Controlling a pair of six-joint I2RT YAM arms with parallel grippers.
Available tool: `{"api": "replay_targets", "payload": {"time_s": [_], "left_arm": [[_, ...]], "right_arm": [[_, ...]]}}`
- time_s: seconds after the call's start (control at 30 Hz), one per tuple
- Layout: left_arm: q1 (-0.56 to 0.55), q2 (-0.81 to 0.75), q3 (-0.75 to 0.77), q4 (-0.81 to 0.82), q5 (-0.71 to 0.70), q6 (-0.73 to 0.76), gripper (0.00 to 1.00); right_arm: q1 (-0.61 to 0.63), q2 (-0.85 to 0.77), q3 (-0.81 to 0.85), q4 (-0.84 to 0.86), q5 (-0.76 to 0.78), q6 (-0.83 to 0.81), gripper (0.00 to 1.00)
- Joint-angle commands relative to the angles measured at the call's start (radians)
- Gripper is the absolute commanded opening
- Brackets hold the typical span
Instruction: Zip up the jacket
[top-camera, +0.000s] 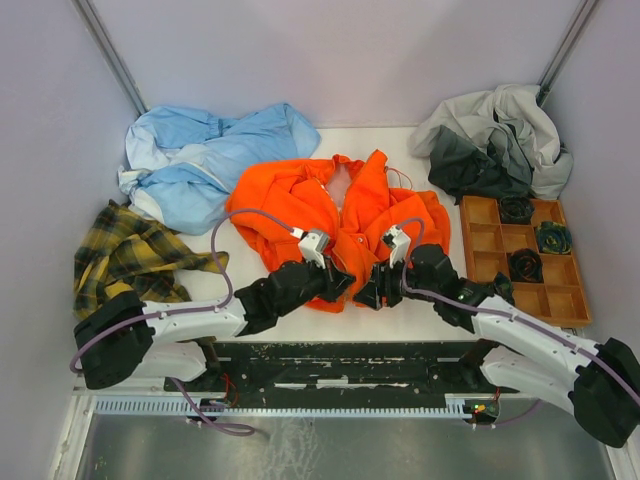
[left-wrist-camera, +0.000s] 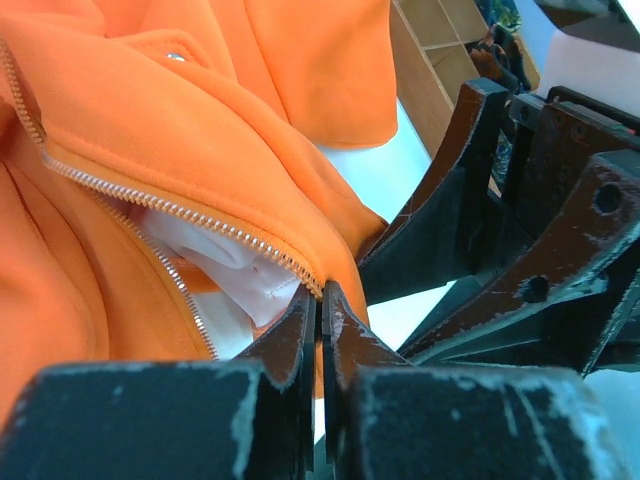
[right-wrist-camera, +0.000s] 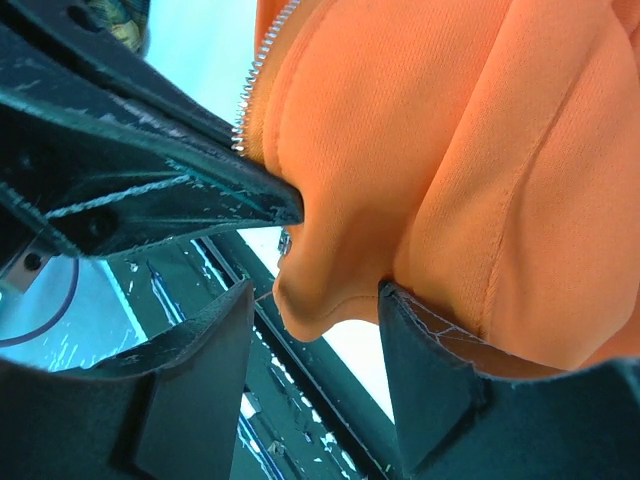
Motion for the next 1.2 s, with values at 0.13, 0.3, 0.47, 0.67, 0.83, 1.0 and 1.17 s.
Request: {"api": "replay_targets", "payload": {"time_s": [0.13, 0.3, 0.47, 0.67, 0.83, 1.0, 1.17], "left_arm": [[-0.062, 0.022, 0.093, -0.082, -0.188, 0.072, 0.03], [-0.08, 0.046, 0.108, -0.081, -0.196, 0.057, 0.03], [-0.081, 0.043, 0.105, -0.078, -0.185, 0.044, 0.03], [-0.083, 0.051, 0.101, -0.07, -0.182, 0.026, 0.03], [-0.083, 0.048, 0.094, -0.06, -0.185, 0.003, 0.03], [-0.082, 0.047, 0.096, -0.067, -0.188, 0.01, 0.03], [-0.083, 0.039, 0.098, -0.079, -0.176, 0.014, 0.08]], "right_arm": [[0.034, 0.089, 0.083, -0.04, 0.099, -0.016, 0.59], [0.04, 0.142, 0.071, 0.02, 0.125, -0.013, 0.5], [0.041, 0.177, 0.047, 0.124, 0.095, -0.021, 0.48], [0.042, 0.22, 0.009, 0.244, 0.07, -0.015, 0.51], [0.041, 0.224, -0.018, 0.279, 0.098, -0.013, 0.46], [0.042, 0.205, -0.027, 0.275, 0.089, -0.022, 0.34], [0.042, 0.18, -0.035, 0.286, 0.073, -0.035, 0.17]]}}
